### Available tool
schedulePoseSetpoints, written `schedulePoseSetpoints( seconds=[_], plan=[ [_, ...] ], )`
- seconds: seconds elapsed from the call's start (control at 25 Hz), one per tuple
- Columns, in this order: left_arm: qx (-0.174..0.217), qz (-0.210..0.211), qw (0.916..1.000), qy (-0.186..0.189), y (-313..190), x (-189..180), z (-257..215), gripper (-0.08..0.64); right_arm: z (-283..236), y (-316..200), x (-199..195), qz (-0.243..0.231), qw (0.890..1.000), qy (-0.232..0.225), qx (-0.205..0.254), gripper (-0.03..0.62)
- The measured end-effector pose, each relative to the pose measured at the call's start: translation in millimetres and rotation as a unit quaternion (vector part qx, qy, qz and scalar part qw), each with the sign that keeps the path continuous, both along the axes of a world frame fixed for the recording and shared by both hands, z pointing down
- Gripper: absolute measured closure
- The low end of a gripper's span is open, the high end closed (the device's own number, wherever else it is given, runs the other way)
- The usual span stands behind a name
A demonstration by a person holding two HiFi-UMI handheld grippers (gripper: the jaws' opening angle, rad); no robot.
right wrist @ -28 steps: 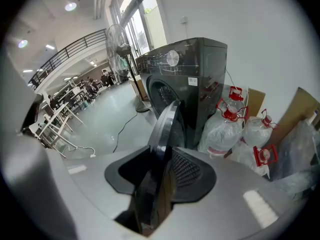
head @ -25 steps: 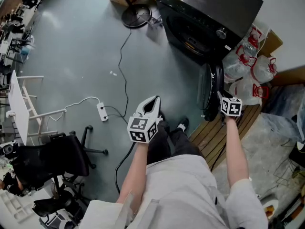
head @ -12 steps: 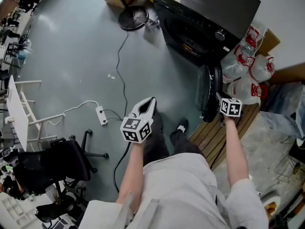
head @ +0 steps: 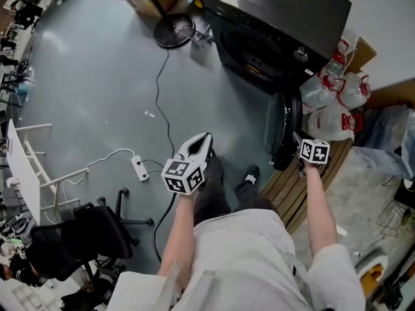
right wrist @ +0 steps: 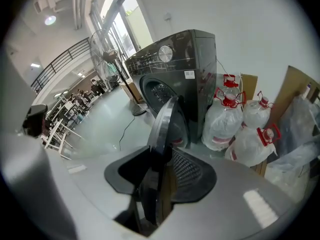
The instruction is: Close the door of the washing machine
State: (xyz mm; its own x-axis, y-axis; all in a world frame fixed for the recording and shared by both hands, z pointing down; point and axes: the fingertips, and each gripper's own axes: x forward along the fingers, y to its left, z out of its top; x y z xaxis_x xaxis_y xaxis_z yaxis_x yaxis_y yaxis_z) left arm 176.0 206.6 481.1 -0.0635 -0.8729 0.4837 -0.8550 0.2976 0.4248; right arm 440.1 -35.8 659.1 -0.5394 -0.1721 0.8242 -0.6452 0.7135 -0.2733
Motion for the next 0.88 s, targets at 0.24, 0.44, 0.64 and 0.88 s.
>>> schedulePoseSetpoints(
  seconds=[0.24,0.44,0.64,0.88],
  plan=[
    [-0.004,0.036,0.9994,-0.001,-10,-36,0,0.555,1,14,-17,0.031,0.999,-0.007,-0.008,0.451],
    [-0.005,0.051,0.9987,-0.004,-15,-73,5,0.555,4,24,-36,0.058,0.998,-0.005,-0.011,0.449],
    [-0.019,0.057,0.9981,-0.01,-15,-99,18,0.555,6,34,-51,0.073,0.997,0.003,-0.007,0.445],
    [-0.015,0.068,0.9976,-0.003,-16,-124,30,0.555,6,36,-70,0.118,0.993,-0.009,-0.003,0.446]
  ],
)
